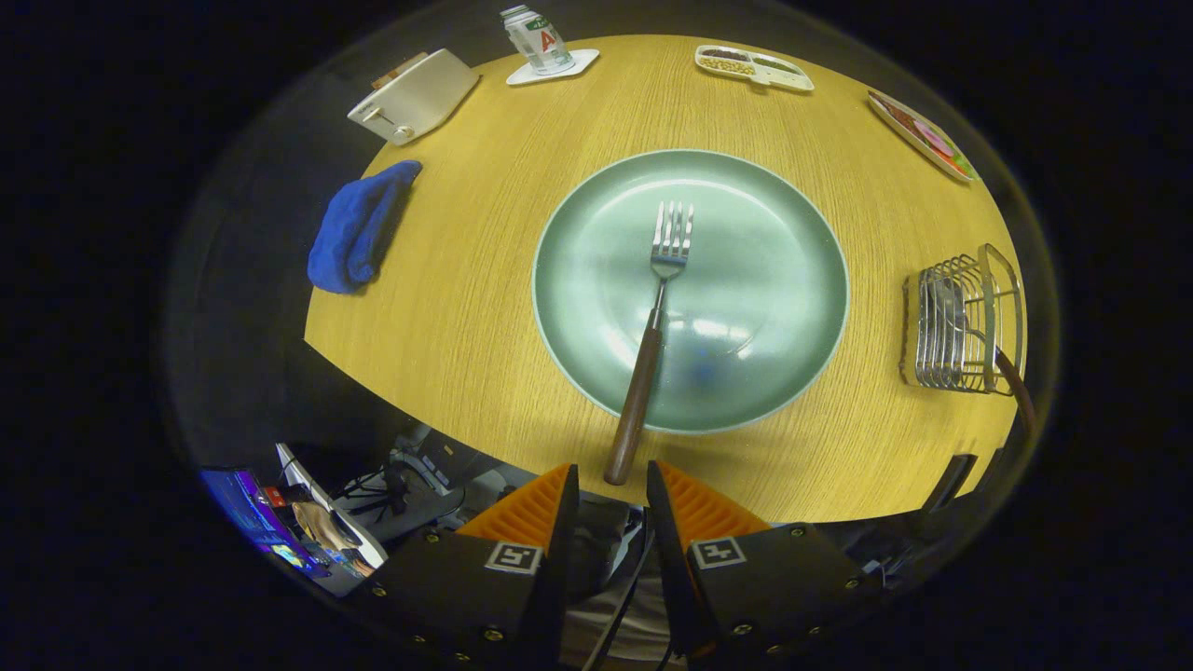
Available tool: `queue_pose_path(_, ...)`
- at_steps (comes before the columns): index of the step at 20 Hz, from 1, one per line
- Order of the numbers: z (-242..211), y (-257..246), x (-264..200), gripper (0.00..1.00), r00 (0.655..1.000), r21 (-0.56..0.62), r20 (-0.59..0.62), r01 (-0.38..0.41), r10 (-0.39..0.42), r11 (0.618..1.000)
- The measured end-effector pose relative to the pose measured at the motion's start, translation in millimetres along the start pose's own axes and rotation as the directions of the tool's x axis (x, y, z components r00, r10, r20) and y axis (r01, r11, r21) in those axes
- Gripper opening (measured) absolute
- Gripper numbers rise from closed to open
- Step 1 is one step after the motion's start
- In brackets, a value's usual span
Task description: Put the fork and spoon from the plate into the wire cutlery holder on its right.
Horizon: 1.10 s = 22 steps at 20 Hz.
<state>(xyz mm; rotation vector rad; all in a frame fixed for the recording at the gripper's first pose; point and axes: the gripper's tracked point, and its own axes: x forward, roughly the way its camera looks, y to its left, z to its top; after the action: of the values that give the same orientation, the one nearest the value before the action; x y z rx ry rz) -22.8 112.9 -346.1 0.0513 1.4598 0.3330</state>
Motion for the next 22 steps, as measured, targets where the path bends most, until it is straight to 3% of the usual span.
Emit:
queue_pose_path(11,6.7,2.5,26.3,0.44,1.000,0.103,-0.008,-0.007,0.008,0.995)
queue_pose_path(13,6.0,-5.0,23.3,0.39,1.000,0.115,-0.012,0.012,-0.011,0.993)
queue_pose_path(15,4.5,-7.1,22.8,0.12,1.000,0.104,-0.003,0.019,-0.019,0.994)
queue_pose_path(17,9.5,-10.6,13.5,0.12,0.999,0.061,0.027,0.039,-0.040,0.997)
queue_pose_path(18,7.7,-16.6,14.1,0.03,0.997,0.017,0.027,0.076,-0.076,0.997)
queue_pose_path(19,9.1,-20.3,9.8,0.03,0.995,-0.017,0.038,0.091,-0.091,0.996)
queue_pose_path(22,5.1,-22.4,-6.5,0.03,0.997,-0.070,0.021,0.070,-0.069,0.995)
